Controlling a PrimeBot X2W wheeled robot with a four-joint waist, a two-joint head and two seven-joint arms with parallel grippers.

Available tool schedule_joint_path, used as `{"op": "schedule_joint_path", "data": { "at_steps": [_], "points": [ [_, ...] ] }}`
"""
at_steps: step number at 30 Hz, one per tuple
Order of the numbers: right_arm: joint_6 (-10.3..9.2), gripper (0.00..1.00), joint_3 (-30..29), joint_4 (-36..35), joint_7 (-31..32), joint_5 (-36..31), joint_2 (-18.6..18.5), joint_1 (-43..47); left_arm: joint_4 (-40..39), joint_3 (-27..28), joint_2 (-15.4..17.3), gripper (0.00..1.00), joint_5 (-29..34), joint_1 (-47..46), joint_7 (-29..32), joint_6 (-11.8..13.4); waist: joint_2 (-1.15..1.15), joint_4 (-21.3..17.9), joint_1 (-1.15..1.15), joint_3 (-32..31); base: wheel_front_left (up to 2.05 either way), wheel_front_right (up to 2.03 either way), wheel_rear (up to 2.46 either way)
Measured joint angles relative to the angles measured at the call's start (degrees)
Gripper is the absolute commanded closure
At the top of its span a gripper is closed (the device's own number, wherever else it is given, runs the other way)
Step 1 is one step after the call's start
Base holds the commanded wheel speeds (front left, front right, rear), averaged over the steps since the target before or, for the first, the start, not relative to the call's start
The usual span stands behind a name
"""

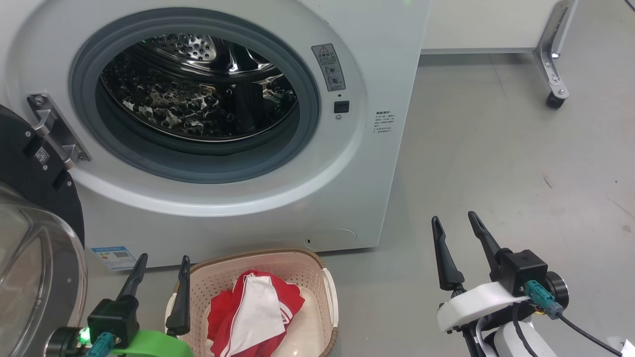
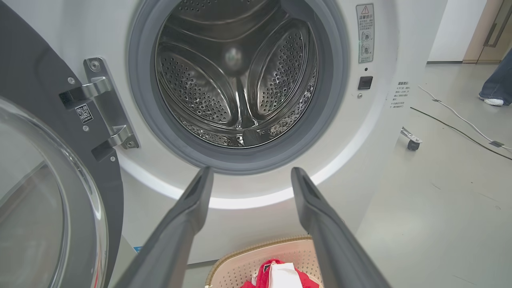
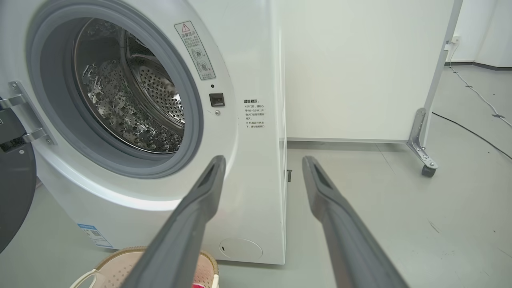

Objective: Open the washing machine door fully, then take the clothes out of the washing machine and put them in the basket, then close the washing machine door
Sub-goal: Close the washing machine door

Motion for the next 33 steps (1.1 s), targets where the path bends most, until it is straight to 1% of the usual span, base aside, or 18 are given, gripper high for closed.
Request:
{"op": "schedule_joint_path", "data": {
  "at_steps": [3, 24, 33],
  "points": [
    [0.33, 0.0, -0.07, 0.0, 0.0, 0.0, 0.01, 0.0, -0.46, 0.01, 0.03, 0.0, 0.01, 0.01, 0.43, 0.2, 0.0, 0.01, 0.0, -0.04, -0.71, 0.71, 0.0],
    [0.34, 0.0, -0.21, -0.02, 0.0, -0.02, 0.08, -0.01, -3.75, -0.18, 0.26, 0.0, 0.16, 0.92, 1.77, 0.26, 0.0, 0.29, 0.0, 0.54, -1.1, 1.1, 0.0],
    [0.34, 0.0, -0.24, -0.02, 0.0, -0.02, 0.11, -0.02, -4.26, -0.18, 0.3, 0.0, 0.16, 0.98, 2.03, 0.26, 0.0, 0.44, 0.0, 0.7, -0.82, 0.82, 0.0]
  ]
}}
